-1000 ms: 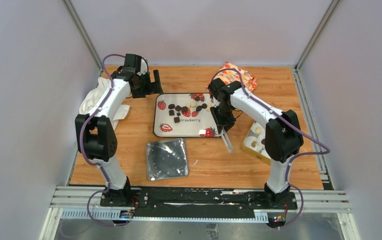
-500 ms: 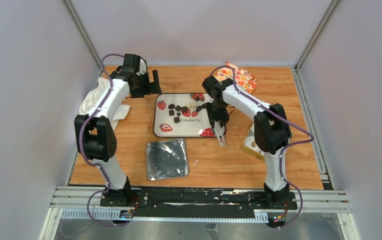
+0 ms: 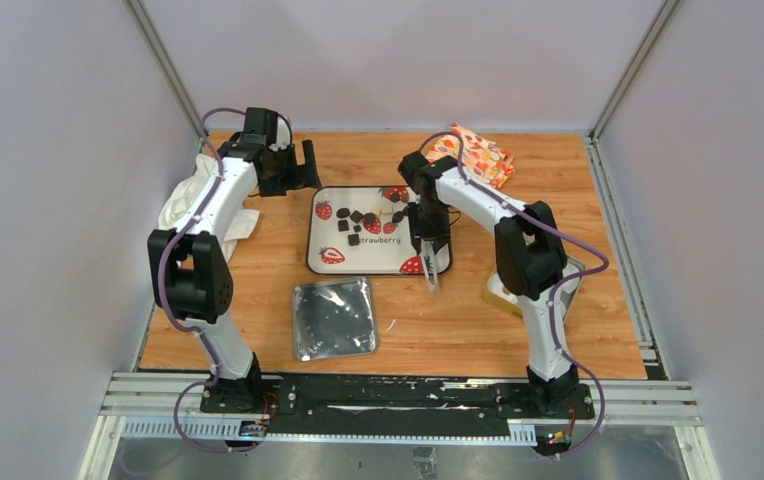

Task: Pack the chocolate

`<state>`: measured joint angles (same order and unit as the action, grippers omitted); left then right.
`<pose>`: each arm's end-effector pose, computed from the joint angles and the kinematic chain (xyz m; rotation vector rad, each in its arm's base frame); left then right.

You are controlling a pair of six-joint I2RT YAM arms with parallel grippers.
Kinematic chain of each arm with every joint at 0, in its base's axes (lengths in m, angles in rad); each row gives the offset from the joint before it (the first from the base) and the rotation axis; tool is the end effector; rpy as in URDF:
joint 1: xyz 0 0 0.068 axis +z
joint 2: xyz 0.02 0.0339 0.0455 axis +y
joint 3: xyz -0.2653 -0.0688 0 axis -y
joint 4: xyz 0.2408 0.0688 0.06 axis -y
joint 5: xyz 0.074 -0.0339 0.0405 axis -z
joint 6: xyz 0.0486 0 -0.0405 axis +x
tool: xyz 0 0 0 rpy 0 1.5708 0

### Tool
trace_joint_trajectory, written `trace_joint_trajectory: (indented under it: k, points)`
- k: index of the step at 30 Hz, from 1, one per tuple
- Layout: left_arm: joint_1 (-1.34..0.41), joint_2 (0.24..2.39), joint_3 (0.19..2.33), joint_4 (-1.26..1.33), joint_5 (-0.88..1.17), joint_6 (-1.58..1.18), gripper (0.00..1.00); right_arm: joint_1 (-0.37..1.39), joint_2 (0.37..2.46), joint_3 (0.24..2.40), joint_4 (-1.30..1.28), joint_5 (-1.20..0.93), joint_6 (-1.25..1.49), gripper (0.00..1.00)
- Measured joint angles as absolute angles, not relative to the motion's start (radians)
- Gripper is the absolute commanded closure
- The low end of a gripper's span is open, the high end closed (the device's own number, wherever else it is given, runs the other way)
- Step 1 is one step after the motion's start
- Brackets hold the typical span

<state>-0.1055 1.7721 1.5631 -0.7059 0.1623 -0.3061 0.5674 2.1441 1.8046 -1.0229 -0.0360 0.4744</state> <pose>0.3924 -0.0495 0.2855 -0.1820 2.5009 -0.3738 0.3670 0.2360 0.1929 -0.1437 2.9686 0.2011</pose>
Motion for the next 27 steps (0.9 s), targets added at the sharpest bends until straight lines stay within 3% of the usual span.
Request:
trace_joint_trajectory:
  k: [14,19,23,27]
  points:
    - [-0.104,1.796,1.571,-0.707,0.162,-0.306,0.0,0.567,2.236,1.942,-1.065,-0.006,0.479,0.58]
    - [-0.099,1.8,1.58,-0.707,0.164,-0.306,0.0,0.567,2.253,1.953,-1.081,0.018,0.479,0.85]
    - [-0.099,1.806,1.584,-0.709,0.168,-0.307,0.0,0.567,2.253,1.954,-1.092,0.026,0.476,1.0]
    - [-0.098,1.81,1.592,-0.712,0.173,-0.307,0.0,0.567,2.246,1.946,-1.087,0.024,0.471,1.0]
